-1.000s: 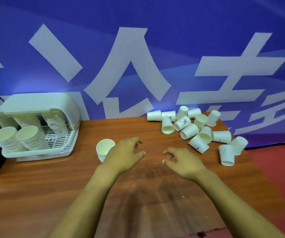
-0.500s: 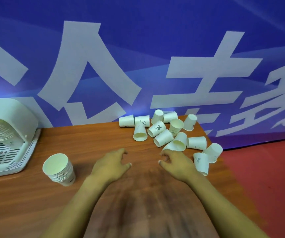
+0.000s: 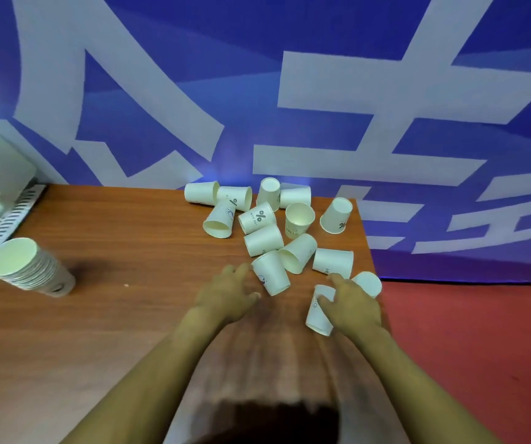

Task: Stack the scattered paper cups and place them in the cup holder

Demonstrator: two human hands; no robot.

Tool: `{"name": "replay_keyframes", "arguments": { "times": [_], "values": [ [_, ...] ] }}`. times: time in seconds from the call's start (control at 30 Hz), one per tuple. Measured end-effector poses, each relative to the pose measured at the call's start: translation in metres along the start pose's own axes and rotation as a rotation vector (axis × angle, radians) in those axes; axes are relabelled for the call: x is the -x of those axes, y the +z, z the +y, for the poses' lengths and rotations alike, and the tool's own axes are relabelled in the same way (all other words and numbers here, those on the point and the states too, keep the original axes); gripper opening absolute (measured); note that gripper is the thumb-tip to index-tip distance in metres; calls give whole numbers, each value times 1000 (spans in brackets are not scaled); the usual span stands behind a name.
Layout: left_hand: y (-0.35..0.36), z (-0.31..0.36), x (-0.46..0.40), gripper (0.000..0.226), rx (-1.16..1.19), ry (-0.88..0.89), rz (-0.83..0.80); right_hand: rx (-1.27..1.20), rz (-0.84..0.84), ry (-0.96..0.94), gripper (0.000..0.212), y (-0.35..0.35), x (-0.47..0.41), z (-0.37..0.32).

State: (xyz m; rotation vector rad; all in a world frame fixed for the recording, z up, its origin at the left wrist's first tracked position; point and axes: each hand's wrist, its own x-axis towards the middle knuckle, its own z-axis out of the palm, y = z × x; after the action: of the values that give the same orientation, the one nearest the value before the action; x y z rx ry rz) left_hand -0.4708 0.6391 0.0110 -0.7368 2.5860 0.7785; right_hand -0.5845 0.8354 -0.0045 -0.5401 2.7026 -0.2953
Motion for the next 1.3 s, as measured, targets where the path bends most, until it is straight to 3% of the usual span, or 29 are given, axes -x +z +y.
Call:
{"name": "replay_keyframes", "arguments": {
  "times": [0.33,0.5,0.77,1.03,1.2,1.3],
  "values": [
    [22,30,-82,64,-70,-255,-11,-12,-158,61,52,27,-33,36],
    [35,41,-108,54,-78,-303,-30,-33,-137,14,53,33,-45,30],
    [56,43,-118,47,51,-253,-34,-167,-189,17,67,35,-52,24],
    [25,21,-85,54,160,-232,3,-189,-151,-33,76,15,-38,10],
    [-9,-2,-28,45,281,-156,200,-227,-108,-113,77,-1,-18,-21],
    [-31,-17,-1,52,313,-81,284,-216,-76,-192,78,-7,-2,-48]
  ]
}}
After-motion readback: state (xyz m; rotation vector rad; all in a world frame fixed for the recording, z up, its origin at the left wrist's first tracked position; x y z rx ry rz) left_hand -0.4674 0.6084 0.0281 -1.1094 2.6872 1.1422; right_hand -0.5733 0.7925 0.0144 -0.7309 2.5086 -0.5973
